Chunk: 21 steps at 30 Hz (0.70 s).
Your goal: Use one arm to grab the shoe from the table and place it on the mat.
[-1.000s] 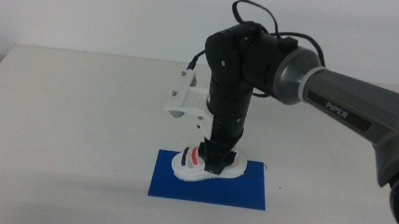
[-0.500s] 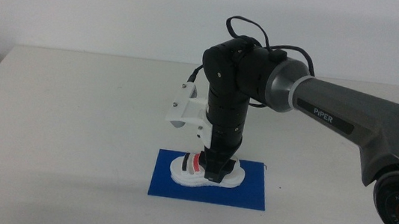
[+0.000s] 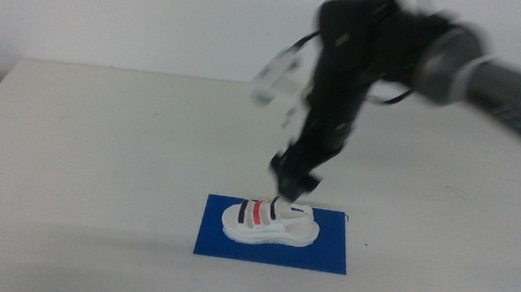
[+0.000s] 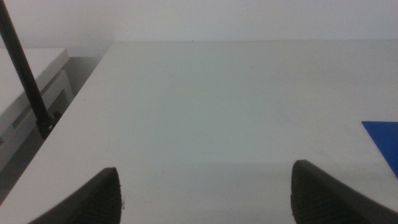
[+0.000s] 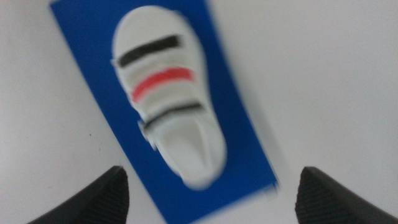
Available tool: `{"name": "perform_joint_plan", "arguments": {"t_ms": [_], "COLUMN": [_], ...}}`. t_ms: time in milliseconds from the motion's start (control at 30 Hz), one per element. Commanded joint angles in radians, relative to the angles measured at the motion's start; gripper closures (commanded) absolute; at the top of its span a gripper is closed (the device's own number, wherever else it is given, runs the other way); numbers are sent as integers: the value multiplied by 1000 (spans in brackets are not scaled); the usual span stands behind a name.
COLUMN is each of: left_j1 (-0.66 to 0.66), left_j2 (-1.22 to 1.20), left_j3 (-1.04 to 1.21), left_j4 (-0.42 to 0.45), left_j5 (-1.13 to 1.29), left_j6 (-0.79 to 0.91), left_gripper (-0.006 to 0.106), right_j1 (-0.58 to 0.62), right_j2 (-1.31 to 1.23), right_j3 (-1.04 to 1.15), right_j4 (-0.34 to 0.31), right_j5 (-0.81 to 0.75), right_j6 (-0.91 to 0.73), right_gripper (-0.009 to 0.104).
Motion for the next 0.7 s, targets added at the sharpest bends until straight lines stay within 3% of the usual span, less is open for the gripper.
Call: {"name": "perform_joint_plan", "arguments": {"t_ms": [0, 167, 433, 667], "left_j1": [-4, -4, -4, -4], "left_j2": [-10, -10, -10, -10], "left_j3": [8, 8, 8, 8], "left_j4": [-8, -8, -8, -8], "left_j5": [-81, -81, -81, -81], "left_j6": [-5, -5, -5, -5], "left_gripper": [7, 7, 7, 7], "right_j1": [-58, -197, -458, -552], "right_j2": [-164, -454, -918, -1278], "right_j3": [27, 326, 837, 1181], "right_j4": [-7, -39, 40, 43], "right_j5": [-21, -194, -509, -780], "right_j6": [146, 379, 396, 396], "right_gripper": [3, 3, 3, 3]}}
